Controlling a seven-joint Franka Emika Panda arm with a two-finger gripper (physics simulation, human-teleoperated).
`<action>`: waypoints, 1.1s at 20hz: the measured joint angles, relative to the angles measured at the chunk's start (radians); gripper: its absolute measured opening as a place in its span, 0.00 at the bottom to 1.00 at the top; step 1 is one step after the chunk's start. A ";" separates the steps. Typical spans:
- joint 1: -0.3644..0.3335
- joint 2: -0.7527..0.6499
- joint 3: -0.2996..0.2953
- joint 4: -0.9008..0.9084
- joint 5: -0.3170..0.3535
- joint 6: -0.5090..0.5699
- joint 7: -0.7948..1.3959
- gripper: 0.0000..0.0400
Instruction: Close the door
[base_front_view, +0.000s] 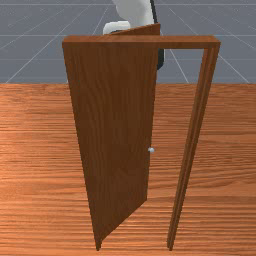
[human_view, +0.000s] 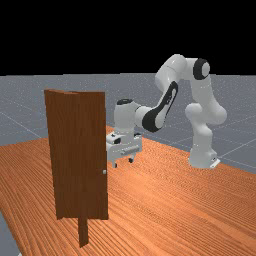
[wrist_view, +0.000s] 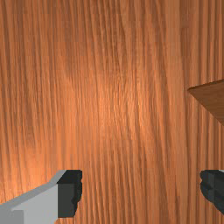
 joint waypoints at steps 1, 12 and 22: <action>-0.056 0.072 -0.002 0.119 0.032 -0.041 -0.183 0.61; -0.249 0.197 -0.076 0.297 0.042 -0.082 -0.351 0.97; -0.241 0.466 -0.068 0.763 0.056 -0.284 -0.282 1.00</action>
